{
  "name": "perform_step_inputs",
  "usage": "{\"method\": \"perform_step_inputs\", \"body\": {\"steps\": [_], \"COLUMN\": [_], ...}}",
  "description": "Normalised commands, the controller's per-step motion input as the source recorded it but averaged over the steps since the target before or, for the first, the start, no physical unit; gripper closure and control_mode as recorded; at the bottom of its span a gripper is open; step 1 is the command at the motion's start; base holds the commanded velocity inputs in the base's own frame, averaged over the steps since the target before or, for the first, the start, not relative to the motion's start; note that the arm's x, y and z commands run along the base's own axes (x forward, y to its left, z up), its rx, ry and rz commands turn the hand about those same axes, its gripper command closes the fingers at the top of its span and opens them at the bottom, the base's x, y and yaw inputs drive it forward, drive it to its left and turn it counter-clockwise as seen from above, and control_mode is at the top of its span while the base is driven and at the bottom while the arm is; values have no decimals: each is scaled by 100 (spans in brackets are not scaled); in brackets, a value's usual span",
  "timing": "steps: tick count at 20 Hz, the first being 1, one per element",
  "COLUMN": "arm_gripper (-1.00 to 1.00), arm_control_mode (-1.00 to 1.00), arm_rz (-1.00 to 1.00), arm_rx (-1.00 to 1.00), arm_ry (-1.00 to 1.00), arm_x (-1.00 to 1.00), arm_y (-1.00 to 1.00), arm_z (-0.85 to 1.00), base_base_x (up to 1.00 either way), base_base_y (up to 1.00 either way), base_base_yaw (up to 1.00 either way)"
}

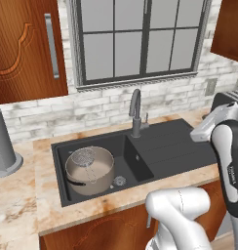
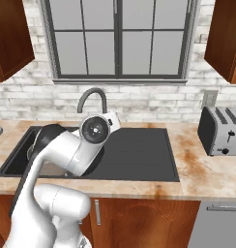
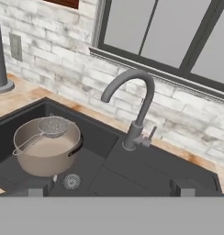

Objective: Pick the pot and strainer and place them in the sink. Then turn on the water.

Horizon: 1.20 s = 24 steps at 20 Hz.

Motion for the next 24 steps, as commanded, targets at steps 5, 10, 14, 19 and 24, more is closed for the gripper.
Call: {"method": "perform_step_inputs", "body": {"steps": [5,10,14,19,24], "arm_gripper": [-100,-100,-100,-100,-100], "arm_control_mode": [-100,-100,-100,-100,-100], "arm_rz": [1,0,0,0,0], "arm_rx": [1,0,0,0,0], "arm_ry": [-1,-1,-3,-6,-6], "arm_x": [31,27,23,17,13], "arm_y": [-21,-1,0,0,0], "arm_z": [-1,-6,-18,-34,-23], "base_base_x": [0,0,0,0,0], "base_base_y": [0,0,0,0,0], "base_base_yaw": [0,0,0,0,0]}}
